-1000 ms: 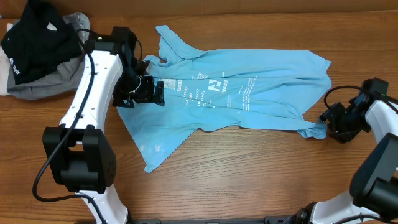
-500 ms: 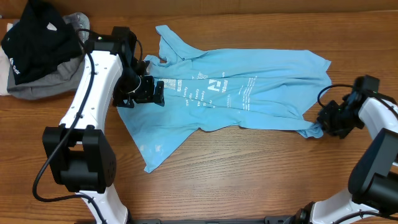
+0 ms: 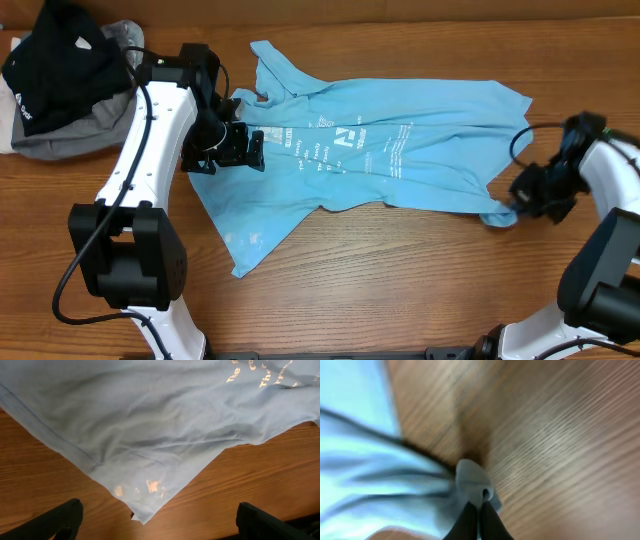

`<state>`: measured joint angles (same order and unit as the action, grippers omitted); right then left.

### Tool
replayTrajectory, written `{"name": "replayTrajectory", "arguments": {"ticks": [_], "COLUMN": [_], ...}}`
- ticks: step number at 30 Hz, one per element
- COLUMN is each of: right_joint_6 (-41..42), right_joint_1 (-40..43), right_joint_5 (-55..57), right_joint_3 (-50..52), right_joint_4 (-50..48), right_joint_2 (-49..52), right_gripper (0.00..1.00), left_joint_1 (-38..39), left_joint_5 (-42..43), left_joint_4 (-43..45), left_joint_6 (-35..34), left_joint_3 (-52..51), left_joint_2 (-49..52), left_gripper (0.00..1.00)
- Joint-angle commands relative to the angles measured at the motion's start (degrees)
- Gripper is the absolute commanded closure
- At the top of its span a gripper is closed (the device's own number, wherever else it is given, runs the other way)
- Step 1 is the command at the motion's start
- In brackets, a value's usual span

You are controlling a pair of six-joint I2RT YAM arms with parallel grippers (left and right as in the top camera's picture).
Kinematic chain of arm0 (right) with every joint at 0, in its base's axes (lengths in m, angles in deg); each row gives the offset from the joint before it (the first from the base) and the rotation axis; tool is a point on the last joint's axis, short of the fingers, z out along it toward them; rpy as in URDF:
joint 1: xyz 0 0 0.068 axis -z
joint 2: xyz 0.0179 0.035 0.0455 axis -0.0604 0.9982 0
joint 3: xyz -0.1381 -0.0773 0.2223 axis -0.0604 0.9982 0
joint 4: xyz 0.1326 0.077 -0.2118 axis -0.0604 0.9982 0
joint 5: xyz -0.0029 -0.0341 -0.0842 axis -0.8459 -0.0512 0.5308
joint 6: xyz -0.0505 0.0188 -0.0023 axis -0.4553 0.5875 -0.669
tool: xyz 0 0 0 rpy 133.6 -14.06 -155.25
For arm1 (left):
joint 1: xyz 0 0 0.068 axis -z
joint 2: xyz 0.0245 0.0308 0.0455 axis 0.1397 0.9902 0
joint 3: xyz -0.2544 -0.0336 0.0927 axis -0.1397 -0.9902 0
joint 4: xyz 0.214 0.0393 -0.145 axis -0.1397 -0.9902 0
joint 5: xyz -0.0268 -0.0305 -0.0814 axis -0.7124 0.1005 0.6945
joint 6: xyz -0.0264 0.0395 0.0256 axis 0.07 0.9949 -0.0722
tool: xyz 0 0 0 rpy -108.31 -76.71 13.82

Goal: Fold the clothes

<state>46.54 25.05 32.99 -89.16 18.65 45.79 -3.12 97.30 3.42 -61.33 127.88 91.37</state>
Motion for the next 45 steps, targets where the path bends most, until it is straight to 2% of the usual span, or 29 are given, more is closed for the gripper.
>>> {"name": "replayTrajectory", "arguments": {"ticks": [1, 3, 8, 15, 16, 17, 18, 21, 24, 30, 37, 40, 45], "right_joint_6": [-2.54, -2.51, -2.03, 6.23, 6.95, 7.32, 8.04, 15.43, 17.09, 15.96, 9.9, 10.67, 12.96], "right_joint_1": [-1.44, -2.78, -8.61, -25.66, -27.65, -29.27, -30.47, -31.5, -29.97, -23.52, -19.54, -19.74, -19.61], "right_joint_5": [1.46, 1.86, 1.81, 0.94, 0.98, 1.03, 1.27, 5.75, 8.37, 8.02, -6.82, -7.43, -7.39], "right_joint_3": [-10.64, -13.68, -13.55, -2.97, -1.14, 0.5, 1.99, 3.96, 2.84, 0.87, 10.32, 13.42, 13.75], "right_joint_4": [6.47, 10.86, 16.48, 15.26, 14.34, 13.38, 12.61, 12.79, 13.0, 11.3, 3.58, 0.28, -3.65], "right_joint_2": [-4.5, -5.9, -7.63, -7.63, -7.61, -7.61, -7.61, -7.61, -7.96, -8.0, -7.98, -7.98, -8.98], "right_gripper": [0.96, 0.96, 0.96, 0.95, 0.73, 0.42, 0.33, 0.35, 0.35, 0.15, 0.23, 0.25, 0.2], "left_joint_1": [0.0, 0.0, 0.0, 0.0, 0.0, 0.0, 0.0, 0.0, 0.0, 0.0, 0.0, 0.02, 0.33], "left_joint_5": [-0.09, -0.09, -0.09, -0.09, -0.09, -0.09, -0.09, -0.09, -0.09, -0.07, 0.17, 2.29, 4.52], "left_joint_4": [-0.11, -0.11, -0.04, 0.15, 0.17, 0.22, 0.26, 0.28, 0.33, 0.28, -0.81, -1.97, -6.64], "left_joint_6": [-0.35, -0.35, -0.35, -0.35, -0.35, -0.35, -0.35, -0.35, -0.35, -0.37, -0.07, 0.66, -0.5], "left_joint_3": [-0.48, -0.48, -0.48, -0.48, -0.48, -0.48, -0.48, -0.48, -0.48, -0.48, -0.48, -0.48, -0.48], "left_joint_2": [0.42, 0.42, 0.42, 0.42, 0.42, 0.42, 0.42, 0.42, 0.42, 0.42, 0.42, 0.42, 0.07], "left_gripper": [0.0, 0.0, 0.0, 0.0, 0.0, 0.0, 0.0, 0.0, 0.0, 0.0, 0.0, 0.0, 0.0]}}
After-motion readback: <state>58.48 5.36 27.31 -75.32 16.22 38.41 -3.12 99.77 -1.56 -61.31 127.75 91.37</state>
